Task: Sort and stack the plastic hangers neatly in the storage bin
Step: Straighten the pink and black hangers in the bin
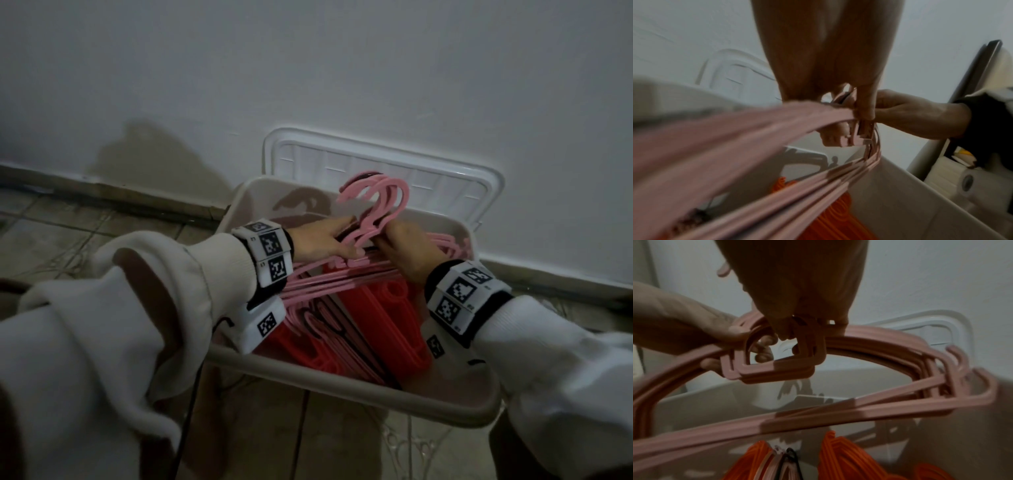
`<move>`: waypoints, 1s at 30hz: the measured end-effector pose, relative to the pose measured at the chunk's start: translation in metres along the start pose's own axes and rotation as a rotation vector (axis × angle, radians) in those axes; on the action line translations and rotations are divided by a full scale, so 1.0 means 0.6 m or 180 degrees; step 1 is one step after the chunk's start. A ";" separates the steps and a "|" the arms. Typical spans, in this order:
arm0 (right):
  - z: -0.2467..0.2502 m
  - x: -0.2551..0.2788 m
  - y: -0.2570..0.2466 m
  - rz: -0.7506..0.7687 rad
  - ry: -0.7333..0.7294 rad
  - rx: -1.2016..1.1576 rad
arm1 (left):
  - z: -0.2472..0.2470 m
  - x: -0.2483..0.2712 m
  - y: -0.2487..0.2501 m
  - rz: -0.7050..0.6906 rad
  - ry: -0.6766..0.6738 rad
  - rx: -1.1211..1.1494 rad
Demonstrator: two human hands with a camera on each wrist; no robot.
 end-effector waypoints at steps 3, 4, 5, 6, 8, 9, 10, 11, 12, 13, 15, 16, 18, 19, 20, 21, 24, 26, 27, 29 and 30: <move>-0.005 -0.009 -0.002 -0.0059 0.0052 0.0328 | 0.009 -0.006 -0.013 0.0051 0.0213 -0.0215; -0.007 -0.012 -0.003 -0.0082 0.0101 0.0309 | 0.010 -0.006 -0.017 0.0083 0.0303 -0.0422; -0.009 -0.014 -0.005 -0.0109 0.0150 0.0257 | 0.012 -0.005 -0.018 0.0134 0.0387 -0.0713; -0.012 -0.015 -0.007 -0.0122 0.0195 0.0223 | 0.013 -0.004 -0.018 0.0171 0.0465 -0.1086; -0.019 -0.018 -0.013 -0.0094 0.0219 0.0243 | 0.015 0.002 -0.013 0.0163 0.0598 -0.1701; -0.021 -0.019 -0.014 -0.0102 0.0175 0.0259 | 0.016 0.005 -0.010 0.0136 0.0656 -0.1817; -0.022 -0.021 -0.013 -0.0120 0.0121 0.0227 | 0.016 0.007 -0.007 0.0068 0.0695 -0.1854; -0.019 -0.021 -0.013 -0.0131 0.0065 0.0132 | 0.015 0.008 -0.005 0.0029 0.0670 -0.1843; -0.018 -0.021 -0.013 -0.0098 0.0046 -0.0078 | 0.011 0.008 -0.003 -0.0023 0.0614 -0.1812; -0.015 -0.018 -0.012 -0.0093 0.0011 -0.0419 | 0.009 0.007 -0.001 -0.0043 0.0546 -0.1817; -0.015 -0.011 -0.003 -0.0290 -0.0073 -0.1299 | 0.004 0.006 0.008 -0.0118 0.0423 -0.1921; -0.020 -0.009 0.003 -0.0405 -0.0131 -0.1563 | 0.002 0.006 0.015 -0.0198 0.0378 -0.1965; -0.029 -0.009 -0.001 -0.0355 -0.0218 -0.1569 | 0.001 0.005 0.021 -0.0324 0.0347 -0.2028; -0.033 -0.011 -0.007 -0.0256 -0.0220 -0.1575 | 0.000 0.006 0.022 -0.0370 0.0337 -0.2120; -0.035 -0.011 -0.012 -0.0194 -0.0183 -0.1644 | 0.002 0.005 0.019 -0.0412 0.0342 -0.2232; -0.035 -0.008 -0.017 -0.0179 -0.0136 -0.1701 | 0.007 0.005 0.013 -0.0366 0.0352 -0.2407; -0.044 -0.004 -0.019 -0.0106 0.0050 -0.1645 | 0.029 0.003 -0.016 -0.0093 0.0424 -0.2723; -0.050 -0.008 -0.010 -0.0137 0.0106 -0.1652 | 0.050 0.014 -0.030 0.0075 0.0704 -0.2829; -0.052 -0.013 -0.001 -0.0207 0.0106 -0.1628 | 0.061 0.024 -0.028 0.0141 0.0906 -0.2740; -0.061 -0.025 0.029 -0.0425 0.0103 -0.1704 | 0.068 0.042 -0.048 0.0555 0.0937 -0.2386; -0.065 -0.029 0.046 -0.0533 0.0147 -0.1860 | 0.062 0.042 -0.083 0.0854 0.0722 -0.2300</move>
Point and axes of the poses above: each hand's wrist, its own x-axis away from the middle knuckle, its own z-axis out of the back of the hand, y = z × x, the point moved 8 cm from there along -x, towards the middle knuckle, and after that the axes turned 7 degrees about x, right-handed, at the moved point
